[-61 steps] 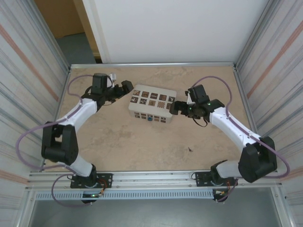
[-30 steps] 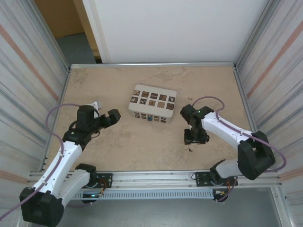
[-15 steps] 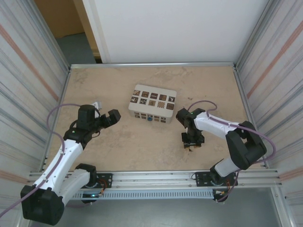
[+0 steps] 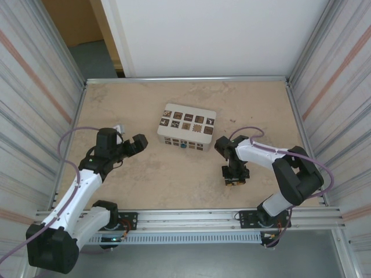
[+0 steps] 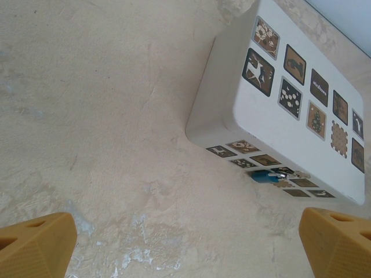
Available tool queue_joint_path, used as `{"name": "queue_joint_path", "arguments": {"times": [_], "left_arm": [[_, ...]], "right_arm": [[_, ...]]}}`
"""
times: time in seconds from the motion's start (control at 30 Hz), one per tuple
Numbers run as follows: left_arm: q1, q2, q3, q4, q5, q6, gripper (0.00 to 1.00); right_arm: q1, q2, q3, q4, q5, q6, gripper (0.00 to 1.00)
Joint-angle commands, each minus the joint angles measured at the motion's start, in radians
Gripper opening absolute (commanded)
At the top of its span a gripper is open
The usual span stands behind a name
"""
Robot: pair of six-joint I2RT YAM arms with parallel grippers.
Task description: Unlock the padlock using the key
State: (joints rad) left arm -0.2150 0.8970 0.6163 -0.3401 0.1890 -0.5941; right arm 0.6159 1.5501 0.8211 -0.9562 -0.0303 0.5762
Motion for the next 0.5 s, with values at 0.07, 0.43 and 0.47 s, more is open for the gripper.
{"name": "queue_joint_path", "arguments": {"times": [0.07, 0.43, 0.47], "left_arm": [[0.012, -0.001, 0.020, -0.010, -0.013, 0.031, 0.99], [0.015, 0.001, 0.028, -0.019, -0.016, 0.036, 0.99], [0.016, 0.000, 0.029, -0.019, -0.017, 0.037, 0.99]], "right_arm": [[0.007, 0.026, 0.003, -0.014, 0.000, 0.029, 0.32], [0.007, 0.060, 0.018, -0.004, -0.006, 0.014, 0.25], [0.006, 0.062, 0.019, -0.005, -0.008, 0.013, 0.24]]}}
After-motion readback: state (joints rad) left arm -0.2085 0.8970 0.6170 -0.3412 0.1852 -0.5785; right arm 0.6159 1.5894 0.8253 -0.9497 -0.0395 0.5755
